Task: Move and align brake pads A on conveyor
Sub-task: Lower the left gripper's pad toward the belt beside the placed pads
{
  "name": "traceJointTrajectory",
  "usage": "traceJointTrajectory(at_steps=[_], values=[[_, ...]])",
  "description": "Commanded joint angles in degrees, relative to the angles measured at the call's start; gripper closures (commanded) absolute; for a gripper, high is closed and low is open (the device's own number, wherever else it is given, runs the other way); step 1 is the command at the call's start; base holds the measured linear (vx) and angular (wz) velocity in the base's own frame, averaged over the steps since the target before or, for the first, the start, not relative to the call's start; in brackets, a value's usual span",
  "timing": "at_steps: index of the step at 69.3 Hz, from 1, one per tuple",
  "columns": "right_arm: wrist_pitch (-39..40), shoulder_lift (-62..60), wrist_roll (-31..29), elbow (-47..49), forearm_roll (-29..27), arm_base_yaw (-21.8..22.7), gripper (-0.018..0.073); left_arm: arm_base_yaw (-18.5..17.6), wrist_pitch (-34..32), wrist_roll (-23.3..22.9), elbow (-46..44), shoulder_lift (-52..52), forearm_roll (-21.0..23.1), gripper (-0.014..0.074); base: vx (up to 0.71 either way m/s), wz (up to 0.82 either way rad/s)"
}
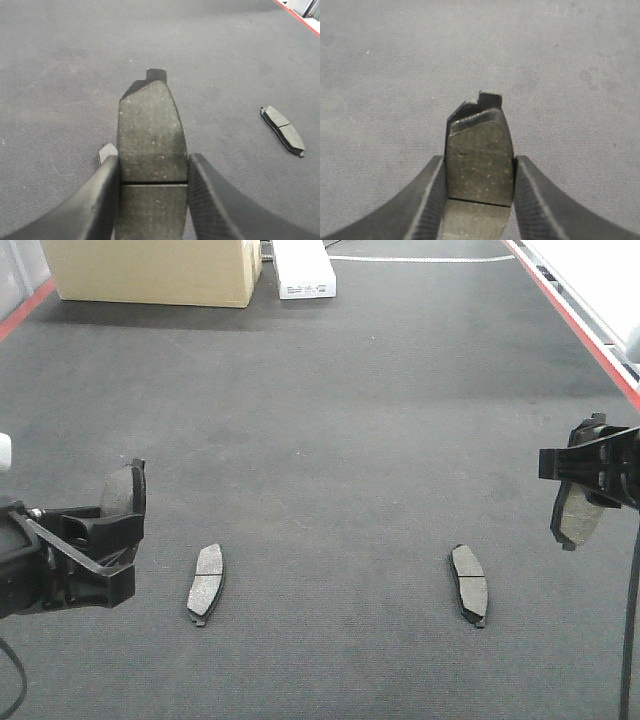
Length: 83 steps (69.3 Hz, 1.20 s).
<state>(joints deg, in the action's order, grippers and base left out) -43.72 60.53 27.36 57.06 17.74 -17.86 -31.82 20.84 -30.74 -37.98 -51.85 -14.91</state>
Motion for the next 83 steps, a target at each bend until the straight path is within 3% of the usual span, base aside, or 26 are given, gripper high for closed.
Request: traceJointTrajectory(at_steps=[1, 28, 40, 46, 61, 74, 83], values=[[4.18, -0.97, -0.51, 1.62, 1.54, 0.04, 0.0555, -0.26, -4.93, 0.03, -1.53, 0.76, -0.40, 0.0576, 0.00, 0.00], [4.18, -0.97, -0.51, 1.62, 1.54, 0.04, 0.0555, -0.26, -6.22, -0.06, -1.53, 0.76, -0.02, 0.0576, 0.00, 0.00], [4.18, -0.97, -0.51, 1.62, 1.54, 0.04, 0.0555, -0.26, -8.09, -0.01, -1.60, -0.66, 8.66, 0.0576, 0.00, 0.00], [4.18, -0.97, -0.51, 1.62, 1.54, 0.04, 0.0555, -0.93, -11.15, 0.20, -2.25, -4.58, 12.17, 0.0574, 0.00, 0.00], [4.18, -0.97, -0.51, 1.62, 1.54, 0.04, 0.0555, -6.72, -11.06, 0.03, -11.06, -21.06, 13.04, 0.0566, 0.00, 0.00], [4.18, -0.97, -0.51, 1.62, 1.54, 0.04, 0.0555, -6.79, -7.66, -0.03, -19.49, -34.72, 20.28, 0.0530, 0.00, 0.00], [4.18, -0.97, -0.51, 1.62, 1.54, 0.04, 0.0555, -6.77, -10.41, -0.09, -21.69, -40.80, 24.11, 0.0519, 0.00, 0.00]])
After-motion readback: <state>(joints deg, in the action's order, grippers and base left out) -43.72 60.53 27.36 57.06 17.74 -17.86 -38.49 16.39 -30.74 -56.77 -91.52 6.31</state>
